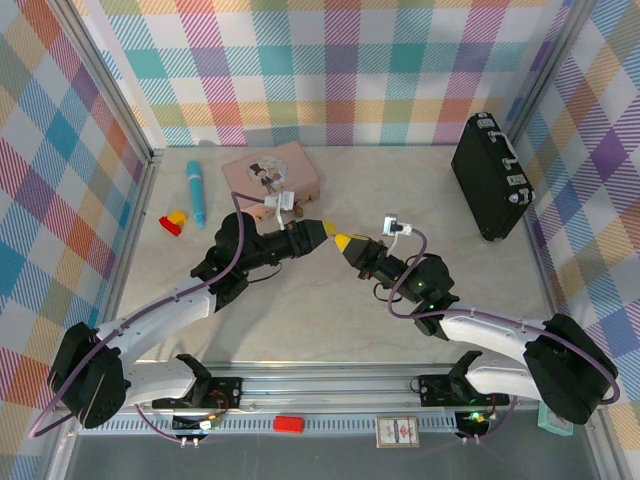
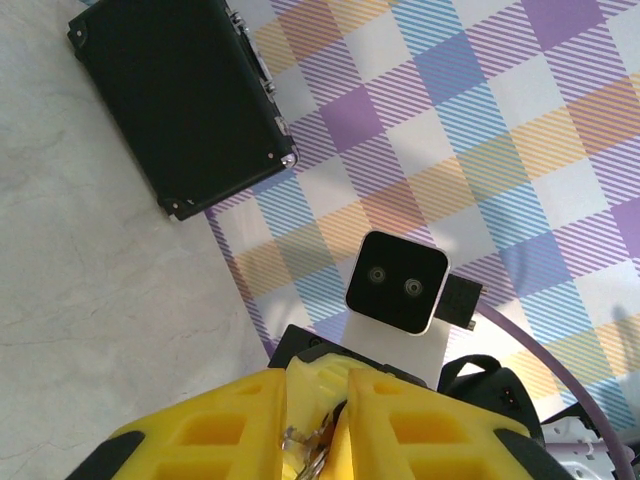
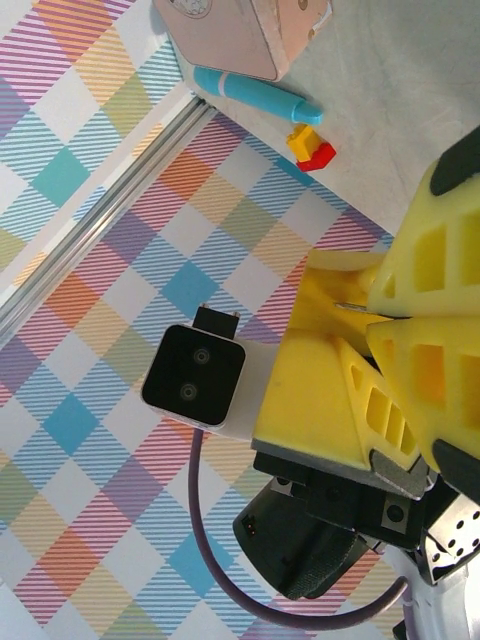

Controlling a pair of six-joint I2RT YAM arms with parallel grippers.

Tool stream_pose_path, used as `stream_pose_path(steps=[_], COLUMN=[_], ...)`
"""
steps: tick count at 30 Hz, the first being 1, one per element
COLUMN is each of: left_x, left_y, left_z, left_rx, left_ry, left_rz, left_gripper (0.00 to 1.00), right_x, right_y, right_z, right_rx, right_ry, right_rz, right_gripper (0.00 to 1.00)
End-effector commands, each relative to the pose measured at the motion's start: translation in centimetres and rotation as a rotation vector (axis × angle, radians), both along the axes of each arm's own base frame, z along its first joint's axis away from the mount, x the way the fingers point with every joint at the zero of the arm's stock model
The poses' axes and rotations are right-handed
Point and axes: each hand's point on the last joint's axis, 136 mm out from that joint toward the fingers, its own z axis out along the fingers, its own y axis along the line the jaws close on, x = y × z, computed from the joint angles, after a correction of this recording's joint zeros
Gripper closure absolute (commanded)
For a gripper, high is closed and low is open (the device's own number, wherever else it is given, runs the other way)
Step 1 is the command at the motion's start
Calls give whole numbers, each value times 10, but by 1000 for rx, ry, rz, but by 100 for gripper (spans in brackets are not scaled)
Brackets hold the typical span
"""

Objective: Unlock the padlock with the key

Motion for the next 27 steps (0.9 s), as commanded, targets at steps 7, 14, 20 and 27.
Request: stream_pose_path(steps=[7,14,20,27], left_x=[-12,-11,-5,6], left_y=[3,1,11,49], left_z=[23,29,27,13], left_rx=[-44,-48,35,404], left_ry=[-54,-59,-92,-237], left_rz=[-40,-48,30,200], left_gripper=[91,100,100,100], right_x=[0,4,9,12], right_y=[-2,-1,-3,-9], right_z=[3,-4,-14,-23], right_rx=[36,11,-40,-97], right_ry=[9,34,92,123], right_rz=[-7,-16,-48,-64], right_gripper=[100,100,76,41])
